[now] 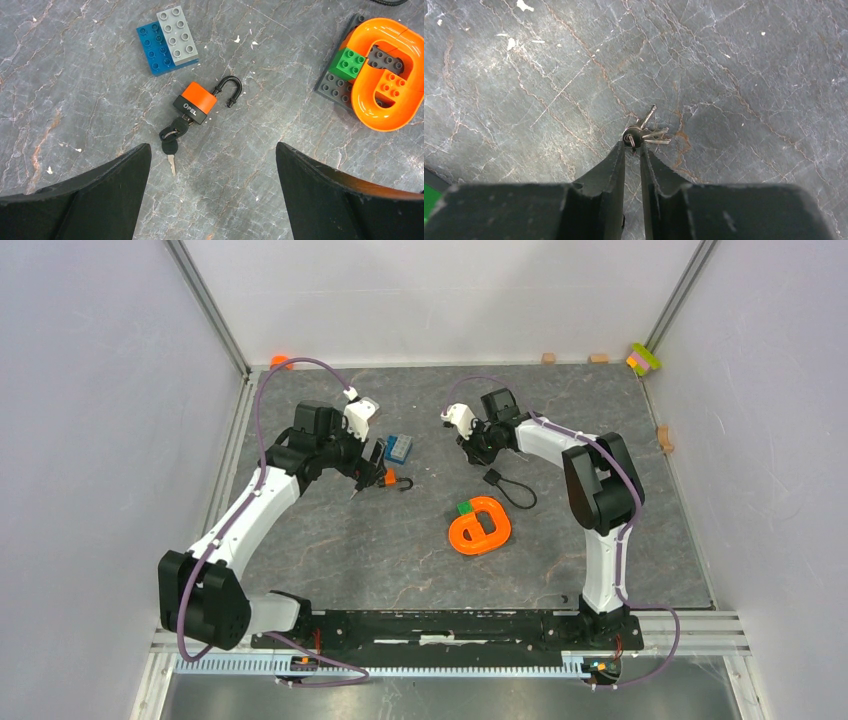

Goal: Unlock with the key

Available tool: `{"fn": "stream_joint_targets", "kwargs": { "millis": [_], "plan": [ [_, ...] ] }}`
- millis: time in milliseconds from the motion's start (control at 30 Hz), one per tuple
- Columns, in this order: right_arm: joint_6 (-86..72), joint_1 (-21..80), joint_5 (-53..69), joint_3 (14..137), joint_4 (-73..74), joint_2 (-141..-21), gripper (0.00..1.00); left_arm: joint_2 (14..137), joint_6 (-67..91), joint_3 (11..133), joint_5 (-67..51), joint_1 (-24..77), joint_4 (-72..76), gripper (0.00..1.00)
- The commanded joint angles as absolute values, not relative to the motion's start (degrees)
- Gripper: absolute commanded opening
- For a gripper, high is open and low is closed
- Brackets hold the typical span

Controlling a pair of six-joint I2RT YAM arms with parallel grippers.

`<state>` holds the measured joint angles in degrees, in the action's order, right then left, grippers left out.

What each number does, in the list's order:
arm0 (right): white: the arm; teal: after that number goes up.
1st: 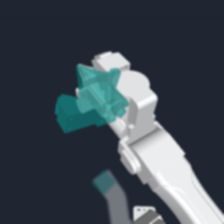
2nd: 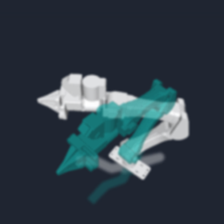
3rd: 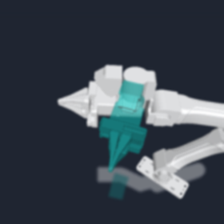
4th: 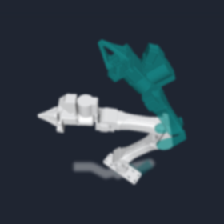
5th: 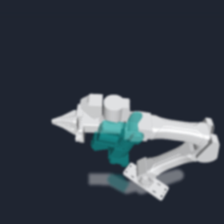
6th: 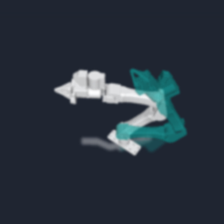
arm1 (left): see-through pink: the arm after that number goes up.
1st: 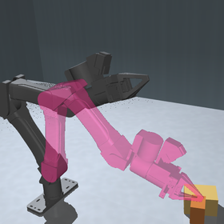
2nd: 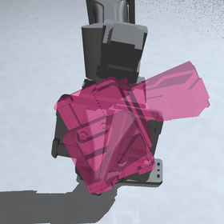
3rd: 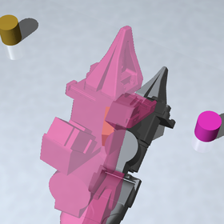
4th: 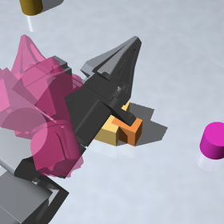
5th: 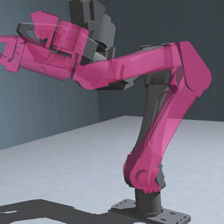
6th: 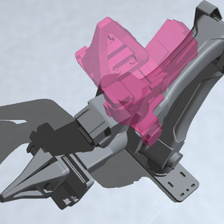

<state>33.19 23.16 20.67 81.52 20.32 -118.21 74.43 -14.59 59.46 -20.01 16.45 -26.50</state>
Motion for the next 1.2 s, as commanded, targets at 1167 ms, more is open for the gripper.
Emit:
{"fn": "stream_joint_targets", "kwargs": {
  "millis": [1167],
  "plan": [
    [35.91,25.48,58.07,77.86,27.86,-92.17,0.0,75.9,-13.21,62.35,-53.7,20.18,-12.7,0.92]
  ]
}}
